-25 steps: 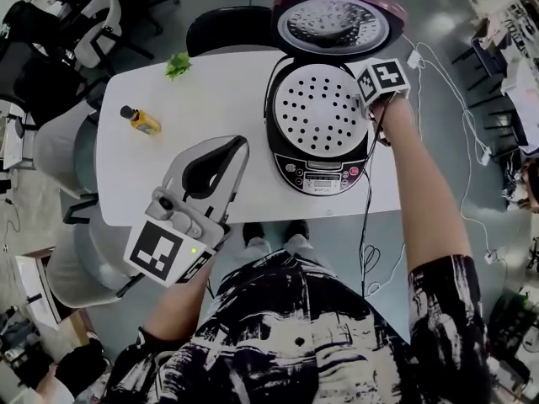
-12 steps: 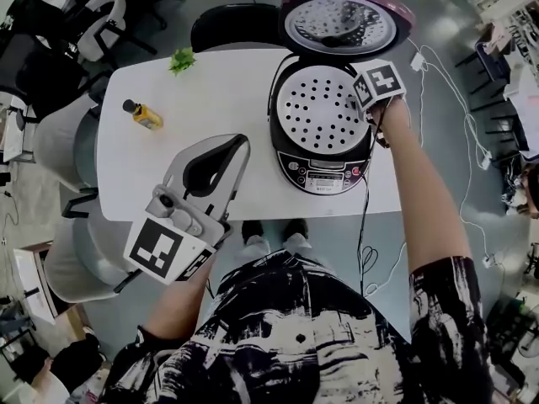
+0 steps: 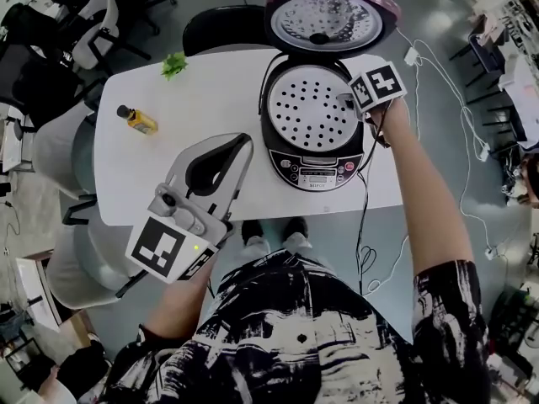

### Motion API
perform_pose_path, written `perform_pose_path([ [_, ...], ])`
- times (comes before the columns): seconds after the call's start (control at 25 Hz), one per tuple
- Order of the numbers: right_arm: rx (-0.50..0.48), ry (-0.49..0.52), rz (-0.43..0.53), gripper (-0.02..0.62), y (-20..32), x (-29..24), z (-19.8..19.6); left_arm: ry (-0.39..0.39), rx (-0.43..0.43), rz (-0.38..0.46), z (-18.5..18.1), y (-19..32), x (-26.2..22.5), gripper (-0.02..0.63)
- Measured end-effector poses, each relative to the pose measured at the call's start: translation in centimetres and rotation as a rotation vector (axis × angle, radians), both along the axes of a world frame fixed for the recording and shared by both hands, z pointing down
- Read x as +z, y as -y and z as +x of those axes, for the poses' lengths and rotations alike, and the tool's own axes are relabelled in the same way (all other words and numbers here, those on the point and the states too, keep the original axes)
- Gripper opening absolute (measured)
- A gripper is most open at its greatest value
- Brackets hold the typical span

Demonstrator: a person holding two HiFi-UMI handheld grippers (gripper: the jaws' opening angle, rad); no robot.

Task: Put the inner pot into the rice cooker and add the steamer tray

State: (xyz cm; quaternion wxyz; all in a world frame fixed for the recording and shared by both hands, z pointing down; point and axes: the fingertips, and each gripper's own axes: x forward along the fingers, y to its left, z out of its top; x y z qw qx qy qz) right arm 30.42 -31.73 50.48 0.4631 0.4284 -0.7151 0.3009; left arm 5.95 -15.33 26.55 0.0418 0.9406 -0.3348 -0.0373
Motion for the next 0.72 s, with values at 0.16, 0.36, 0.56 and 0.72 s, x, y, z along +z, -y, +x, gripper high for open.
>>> perform_pose_path([
  [0.16, 0.003, 0.051, 0.082, 0.224, 0.4, -2.5, 0.2, -0.001, 0.010, 0.002, 0.6, -0.2, -0.1, 0.005],
  [0.36, -0.033, 0.281, 0.353, 0.224, -0.9, -11.1, -2.4, 0.007, 0.014, 0.004, 1.2, -0.1, -0.1, 0.005],
  [0.56, -0.138, 0.557, 0.835, 0.178, -8.2, -24.2, -6.0, 0.019, 0.017, 0.021, 2.3, 0.4, -0.7, 0.005],
  [0.72, -0.125, 0.602, 1.010, 0.016, -14.3, -28.3, -6.0, 0.037, 0.018, 0.036, 3.5, 0.4, -1.5, 0.005],
])
